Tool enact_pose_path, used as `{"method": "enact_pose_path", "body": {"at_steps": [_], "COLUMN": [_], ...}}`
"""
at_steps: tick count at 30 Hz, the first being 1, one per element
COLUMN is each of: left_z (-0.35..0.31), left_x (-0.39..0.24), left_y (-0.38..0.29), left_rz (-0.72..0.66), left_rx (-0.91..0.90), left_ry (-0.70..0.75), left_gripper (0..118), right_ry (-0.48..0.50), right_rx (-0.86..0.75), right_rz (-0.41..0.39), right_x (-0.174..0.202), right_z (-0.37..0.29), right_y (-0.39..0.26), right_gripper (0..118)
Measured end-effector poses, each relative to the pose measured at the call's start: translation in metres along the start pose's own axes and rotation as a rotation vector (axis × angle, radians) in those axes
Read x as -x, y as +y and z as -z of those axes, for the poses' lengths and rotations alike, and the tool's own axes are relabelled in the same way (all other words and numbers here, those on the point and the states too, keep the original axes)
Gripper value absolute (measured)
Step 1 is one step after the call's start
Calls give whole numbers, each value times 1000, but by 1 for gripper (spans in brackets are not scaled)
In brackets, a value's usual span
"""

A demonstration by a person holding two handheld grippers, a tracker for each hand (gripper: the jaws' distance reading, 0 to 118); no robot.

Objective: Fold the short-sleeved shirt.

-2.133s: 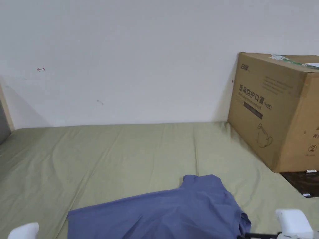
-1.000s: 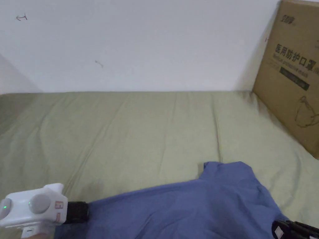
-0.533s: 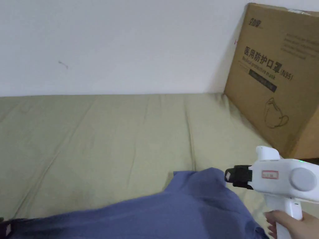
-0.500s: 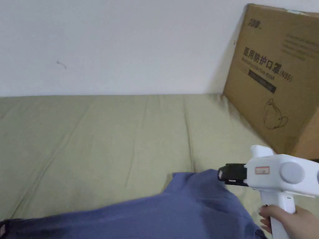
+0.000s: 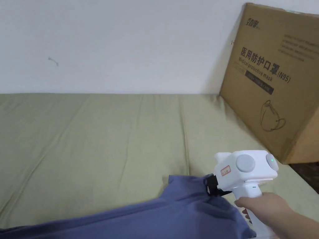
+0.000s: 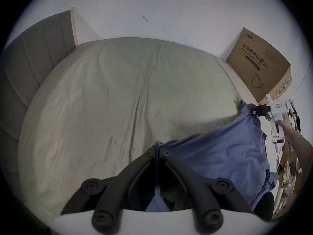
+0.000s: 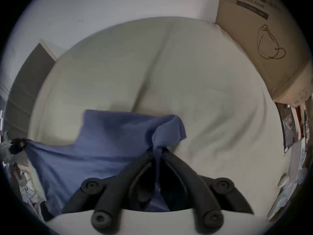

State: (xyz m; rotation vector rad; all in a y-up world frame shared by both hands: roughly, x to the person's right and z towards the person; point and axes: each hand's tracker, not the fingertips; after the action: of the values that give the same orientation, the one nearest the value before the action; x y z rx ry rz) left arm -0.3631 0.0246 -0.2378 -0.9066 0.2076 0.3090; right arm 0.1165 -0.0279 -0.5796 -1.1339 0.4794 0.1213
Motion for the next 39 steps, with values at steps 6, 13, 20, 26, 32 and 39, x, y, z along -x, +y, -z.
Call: {"method": "enact_pose_path", "body": {"at_steps": [6,13,20,26,32,39], "left_z": [-55,-158,-249,-285,-287,-270], "left_x": [-22,-52,-76,-80,-77,-73], "left_y": [9,34,72,138,206,274], "left_rz": [52,134,148,152,141,102], "left_rx": [-132,-329,-475,-548,-626,-736], "left_ry": [20,-5,-19,7,48,85], "left_gripper": [2,2,2,2,2,2], "right_ry": [-102,-63,-46,-76,-120,-195], "right_rx": [-310,-593,-735,-843,-880,-969], "right_rz": [-34,-61,-15,-16,-53,-90], "right_x": [23,40,45,53,73,95], "right_z": [-113,-268,-383,-436,-457,-465], "right_y": [-37,-73,-63,-19,51,140], "right_gripper": [1,1,1,1,1,1]}}
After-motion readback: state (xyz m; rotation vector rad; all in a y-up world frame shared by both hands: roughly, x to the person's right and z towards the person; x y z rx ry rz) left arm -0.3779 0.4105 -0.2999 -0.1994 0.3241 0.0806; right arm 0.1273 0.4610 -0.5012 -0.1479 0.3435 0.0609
